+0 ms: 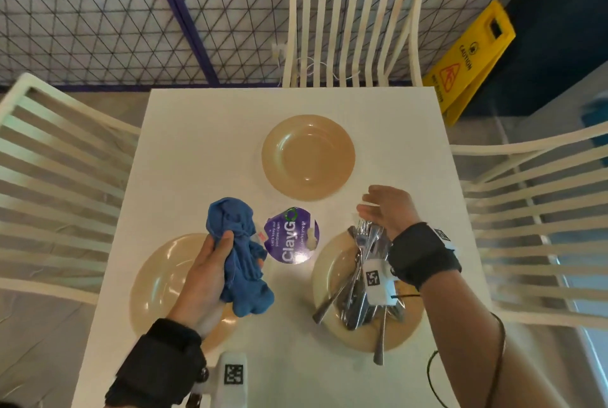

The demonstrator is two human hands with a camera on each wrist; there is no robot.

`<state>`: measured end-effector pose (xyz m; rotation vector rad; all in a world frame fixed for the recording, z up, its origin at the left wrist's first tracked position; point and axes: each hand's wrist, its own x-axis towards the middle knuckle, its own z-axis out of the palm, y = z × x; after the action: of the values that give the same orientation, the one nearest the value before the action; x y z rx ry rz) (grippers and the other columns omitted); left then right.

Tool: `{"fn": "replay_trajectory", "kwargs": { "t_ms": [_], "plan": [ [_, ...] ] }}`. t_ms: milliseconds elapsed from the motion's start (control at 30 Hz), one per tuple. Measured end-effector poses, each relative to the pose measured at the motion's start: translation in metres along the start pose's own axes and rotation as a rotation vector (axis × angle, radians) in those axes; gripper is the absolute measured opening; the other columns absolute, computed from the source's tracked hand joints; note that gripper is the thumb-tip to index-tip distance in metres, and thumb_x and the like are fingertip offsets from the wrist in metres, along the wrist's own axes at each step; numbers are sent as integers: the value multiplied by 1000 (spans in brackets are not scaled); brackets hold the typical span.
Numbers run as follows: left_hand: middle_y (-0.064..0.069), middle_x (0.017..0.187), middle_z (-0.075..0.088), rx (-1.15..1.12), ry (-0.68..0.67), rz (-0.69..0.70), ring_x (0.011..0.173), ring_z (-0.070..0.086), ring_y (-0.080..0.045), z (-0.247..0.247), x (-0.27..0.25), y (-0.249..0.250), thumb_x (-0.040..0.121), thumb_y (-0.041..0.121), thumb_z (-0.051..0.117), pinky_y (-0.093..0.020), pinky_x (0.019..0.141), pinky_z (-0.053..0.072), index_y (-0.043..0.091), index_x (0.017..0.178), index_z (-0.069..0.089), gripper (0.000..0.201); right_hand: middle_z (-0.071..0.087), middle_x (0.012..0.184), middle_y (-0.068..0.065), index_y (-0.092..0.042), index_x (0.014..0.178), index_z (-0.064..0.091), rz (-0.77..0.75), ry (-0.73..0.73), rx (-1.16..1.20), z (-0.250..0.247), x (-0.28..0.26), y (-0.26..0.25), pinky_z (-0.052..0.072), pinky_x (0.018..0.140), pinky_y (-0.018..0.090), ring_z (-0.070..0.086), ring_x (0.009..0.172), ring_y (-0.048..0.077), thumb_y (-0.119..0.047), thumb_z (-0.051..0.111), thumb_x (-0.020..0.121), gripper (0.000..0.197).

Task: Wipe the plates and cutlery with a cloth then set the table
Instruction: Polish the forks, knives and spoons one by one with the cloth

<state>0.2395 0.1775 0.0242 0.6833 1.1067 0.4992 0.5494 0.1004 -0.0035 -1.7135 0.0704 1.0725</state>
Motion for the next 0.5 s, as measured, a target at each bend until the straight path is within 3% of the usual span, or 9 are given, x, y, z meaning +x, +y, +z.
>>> {"fn": "replay_trajectory", "kwargs": {
  "t_ms": [67,167,267,433,500],
  "plan": [
    [-22,104,68,15,-25,-12,81,70,-29,0,-8,-8,90,44,56,-47,80,55,13,131,56,51,67,96,18,-8,97,66,-49,35,-85,-26,-25,8,57,89,51,67,80,32,-8,56,98,10],
    [-22,109,71,63,-56,-34,88,70,-31,3,-21,-20,94,44,55,-46,83,55,16,131,59,46,72,82,15,-8,92,70,-85,138,-308,-62,-56,37,58,83,54,65,70,29,-12,56,98,16],
    [-21,108,72,103,-61,-41,91,71,-32,6,-33,-30,97,42,53,-45,83,55,17,130,60,42,75,79,13,-14,81,73,-53,187,-519,-84,-75,72,61,82,49,73,78,33,-19,56,96,23],
    [-21,115,72,196,-88,-58,95,72,-33,10,-48,-46,100,43,53,-49,89,54,19,131,60,40,71,79,10,-11,73,71,31,208,-706,-92,-74,114,56,75,36,67,77,30,-25,59,92,26],
    [-23,117,71,222,-94,-49,95,72,-34,11,-53,-50,102,40,52,-49,90,54,20,131,60,36,72,84,10,-9,81,74,47,189,-751,-88,-68,121,57,79,37,68,80,30,-31,61,91,27]
  ]
}}
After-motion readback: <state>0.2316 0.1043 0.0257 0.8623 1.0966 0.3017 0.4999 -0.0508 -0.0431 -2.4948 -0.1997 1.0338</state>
